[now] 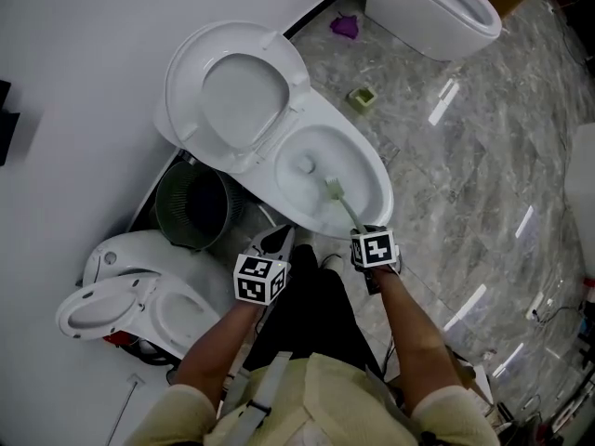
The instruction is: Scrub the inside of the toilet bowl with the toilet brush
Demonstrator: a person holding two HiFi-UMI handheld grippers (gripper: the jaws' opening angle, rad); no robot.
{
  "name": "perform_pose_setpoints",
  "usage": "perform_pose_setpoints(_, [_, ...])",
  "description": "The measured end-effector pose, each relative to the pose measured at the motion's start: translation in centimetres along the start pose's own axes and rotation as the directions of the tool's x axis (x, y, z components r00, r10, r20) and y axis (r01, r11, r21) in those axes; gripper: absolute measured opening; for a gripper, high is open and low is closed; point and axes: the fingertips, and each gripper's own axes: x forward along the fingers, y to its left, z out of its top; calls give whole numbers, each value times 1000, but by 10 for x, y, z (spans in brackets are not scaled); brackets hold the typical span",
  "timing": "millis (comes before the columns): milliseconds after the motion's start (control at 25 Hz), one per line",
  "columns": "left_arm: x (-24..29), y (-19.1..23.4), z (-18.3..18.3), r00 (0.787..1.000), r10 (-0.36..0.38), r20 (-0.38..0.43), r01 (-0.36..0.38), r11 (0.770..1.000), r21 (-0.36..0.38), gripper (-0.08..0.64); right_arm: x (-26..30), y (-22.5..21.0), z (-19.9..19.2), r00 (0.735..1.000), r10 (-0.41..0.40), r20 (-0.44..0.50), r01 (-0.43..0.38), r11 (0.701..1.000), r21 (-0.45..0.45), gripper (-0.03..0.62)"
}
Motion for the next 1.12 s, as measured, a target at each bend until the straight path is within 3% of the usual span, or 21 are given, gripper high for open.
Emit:
perform_pose_setpoints(320, [16,35,-8,998,-1,-55,0,1000,-21,14,31,1,13,996,-62,-67,60,998,-25,106])
perform_pose_setpoints(560, [30,54,-7,997,-24,-70,22,999,-28,14,51,12,12,985,-66,-158,59,997,-50,106])
perform_pose_setpoints(720, [31,68,-8,997,-20,-76,17,999,-44,14,53,29,16,986,-43,-162,40,999,-18,104])
perform_pose_setpoints(1120, [34,76,-16,994,25,-104,-33,997,-74,14,60,61,42,989,97,-109,-95,995,23,106])
